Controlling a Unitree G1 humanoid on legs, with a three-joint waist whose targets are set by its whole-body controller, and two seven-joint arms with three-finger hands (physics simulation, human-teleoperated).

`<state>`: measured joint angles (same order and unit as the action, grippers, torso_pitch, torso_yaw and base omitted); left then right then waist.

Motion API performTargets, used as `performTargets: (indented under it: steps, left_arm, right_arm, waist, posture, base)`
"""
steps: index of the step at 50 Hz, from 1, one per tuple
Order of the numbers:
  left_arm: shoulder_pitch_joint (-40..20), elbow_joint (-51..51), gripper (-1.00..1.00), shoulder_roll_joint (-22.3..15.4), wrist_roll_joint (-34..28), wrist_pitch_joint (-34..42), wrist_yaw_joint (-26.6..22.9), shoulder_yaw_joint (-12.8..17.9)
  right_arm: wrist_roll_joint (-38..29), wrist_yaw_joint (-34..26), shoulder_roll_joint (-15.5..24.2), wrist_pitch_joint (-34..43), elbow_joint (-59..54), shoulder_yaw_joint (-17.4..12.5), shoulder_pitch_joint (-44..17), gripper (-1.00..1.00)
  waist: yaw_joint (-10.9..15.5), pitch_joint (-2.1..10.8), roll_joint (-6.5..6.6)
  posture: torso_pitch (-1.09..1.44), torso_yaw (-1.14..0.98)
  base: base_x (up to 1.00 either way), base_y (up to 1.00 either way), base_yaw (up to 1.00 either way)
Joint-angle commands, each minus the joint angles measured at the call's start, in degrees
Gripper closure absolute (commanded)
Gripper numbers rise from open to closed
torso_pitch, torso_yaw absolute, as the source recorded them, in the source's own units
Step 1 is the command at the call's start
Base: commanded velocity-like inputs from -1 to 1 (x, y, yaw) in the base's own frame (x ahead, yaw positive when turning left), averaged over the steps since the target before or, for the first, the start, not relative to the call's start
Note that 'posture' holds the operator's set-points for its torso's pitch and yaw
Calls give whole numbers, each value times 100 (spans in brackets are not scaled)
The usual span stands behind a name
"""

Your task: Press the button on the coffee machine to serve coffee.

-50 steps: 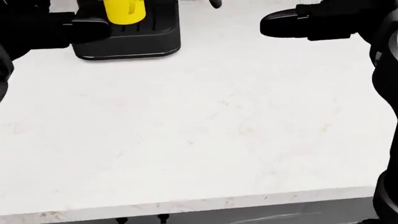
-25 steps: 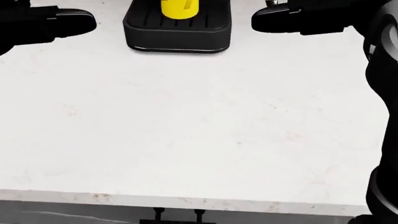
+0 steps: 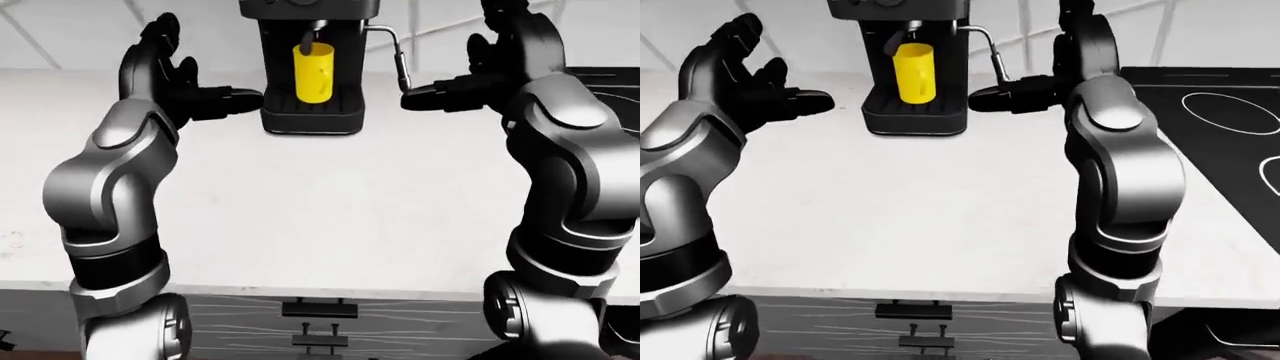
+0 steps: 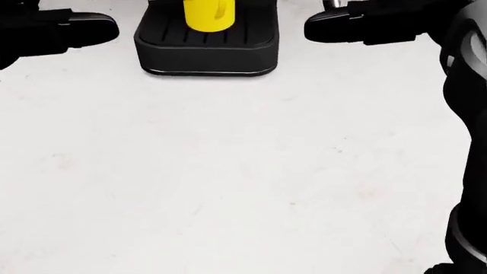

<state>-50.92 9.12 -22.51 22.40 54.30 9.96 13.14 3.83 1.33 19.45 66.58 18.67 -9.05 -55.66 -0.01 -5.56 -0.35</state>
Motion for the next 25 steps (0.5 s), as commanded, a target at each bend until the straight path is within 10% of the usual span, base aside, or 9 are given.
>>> performTargets:
  steps: [1,3,6,11,12,25]
  left_arm:
    - [-175,159,-100,-30,32,-163,-21,11]
    - [-194,144,-100,-26,31,-162,-17,2]
    - [-194,149,-100,-26,34,-162,-18,4]
    - [-169,98,-100,-15,9,-234,-41,-14]
    - [-171,109,-100,-16,12,-220,-38,-9]
    - [-124,118,-100,-22,4,-244,-53,1]
  right_arm:
    - [-72,36,81,-185,181,-85,-171,-100]
    - [-71,13,83,-192,189,-75,-171,-100]
    - [-88,23,79,-155,143,-78,-204,-100]
    - [-128,-2,78,-187,145,-56,-179,-100]
    - [-135,-2,78,-186,138,-60,-180,-100]
    - [-207,12,20,-212,110,-49,-134,-100]
  waist:
    - [0,313,-51]
    - [37,347,-35]
    - [-5,50,-56]
    - [-42,342,303]
    - [-16,283,141]
    - [33,449,79]
  posture:
    - [0,0]
    - [0,0]
    - [0,0]
    - [0,0]
    - [0,0]
    - [0,0]
  base:
    - [11,0,0]
    - [33,0,0]
    - [29,0,0]
    - [0,0,0]
    - [0,0,0]
    - [0,0,0]
